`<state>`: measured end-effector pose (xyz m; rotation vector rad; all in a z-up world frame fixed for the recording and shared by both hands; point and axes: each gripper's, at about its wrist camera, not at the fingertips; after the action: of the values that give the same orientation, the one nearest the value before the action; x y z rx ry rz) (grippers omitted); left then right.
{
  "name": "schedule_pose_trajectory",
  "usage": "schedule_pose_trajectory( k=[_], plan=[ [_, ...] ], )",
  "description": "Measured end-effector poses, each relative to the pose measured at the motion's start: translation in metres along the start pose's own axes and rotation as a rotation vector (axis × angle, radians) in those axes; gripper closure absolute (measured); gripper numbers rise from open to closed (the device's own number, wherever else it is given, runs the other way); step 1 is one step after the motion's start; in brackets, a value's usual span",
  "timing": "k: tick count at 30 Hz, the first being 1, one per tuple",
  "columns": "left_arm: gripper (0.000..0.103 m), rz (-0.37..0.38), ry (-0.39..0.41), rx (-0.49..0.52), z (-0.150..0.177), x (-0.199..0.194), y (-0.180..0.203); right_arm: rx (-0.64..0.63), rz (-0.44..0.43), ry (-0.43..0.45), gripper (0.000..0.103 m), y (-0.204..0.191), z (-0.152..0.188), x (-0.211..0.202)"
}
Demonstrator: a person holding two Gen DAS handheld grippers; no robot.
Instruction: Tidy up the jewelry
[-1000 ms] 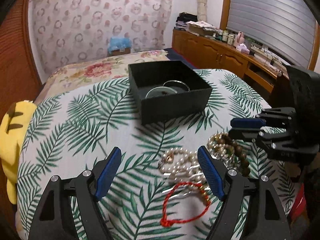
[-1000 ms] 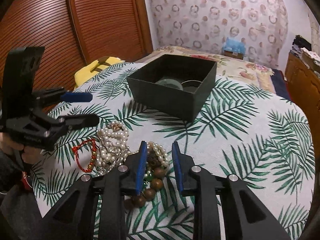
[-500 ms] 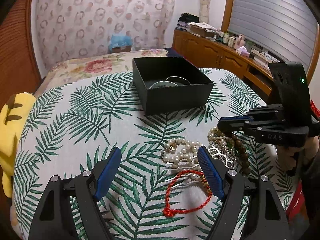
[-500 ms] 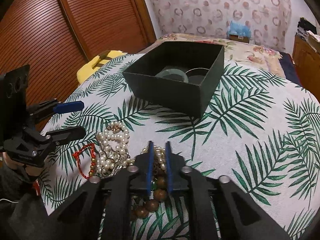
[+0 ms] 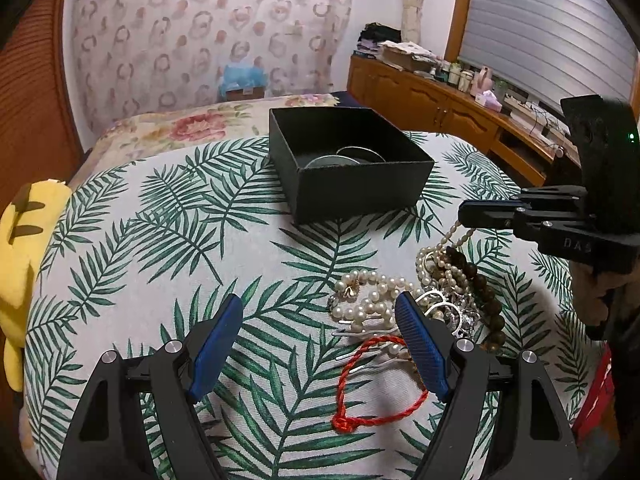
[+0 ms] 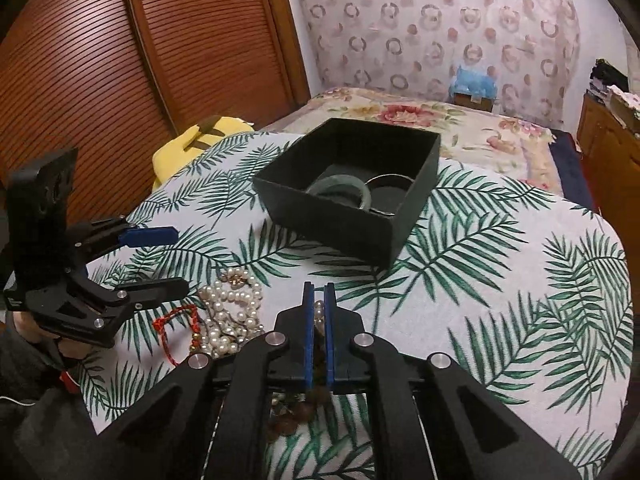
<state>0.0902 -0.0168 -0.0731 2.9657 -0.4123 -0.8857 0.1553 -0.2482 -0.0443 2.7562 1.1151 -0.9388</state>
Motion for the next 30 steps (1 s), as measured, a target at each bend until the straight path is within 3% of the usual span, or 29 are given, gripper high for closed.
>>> schedule_pose_trajectory(
  k=[8, 13, 20, 30],
  plan=[
    [0.028, 0.009, -0.008, 0.000, 0.002, 0.002, -0.002, -0.018, 0.066, 0.053, 0.098, 0.009, -0.007, -0.021],
    [0.049, 0.020, -0.019, 0.009, -0.001, 0.006, -0.005, -0.043, 0.096, 0.060, 0.098, 0.009, -0.007, -0.027],
    [0.061, 0.034, -0.076, 0.031, -0.005, 0.023, -0.013, -0.041, 0.092, 0.067, 0.098, 0.008, -0.005, -0.025],
    [0.062, 0.038, -0.139, 0.101, -0.004, 0.043, -0.004, -0.034, 0.089, 0.064, 0.097, 0.009, -0.001, -0.024]
  ],
)
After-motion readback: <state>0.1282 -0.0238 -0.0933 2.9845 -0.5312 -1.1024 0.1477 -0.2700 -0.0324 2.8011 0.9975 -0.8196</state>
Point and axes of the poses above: each gripper's, at about its wrist camera, not at the fingertips, and x roughly the way its jaws point, y to its right, z to its underside, and after that the axes turned 14 degrees about y, right-handed
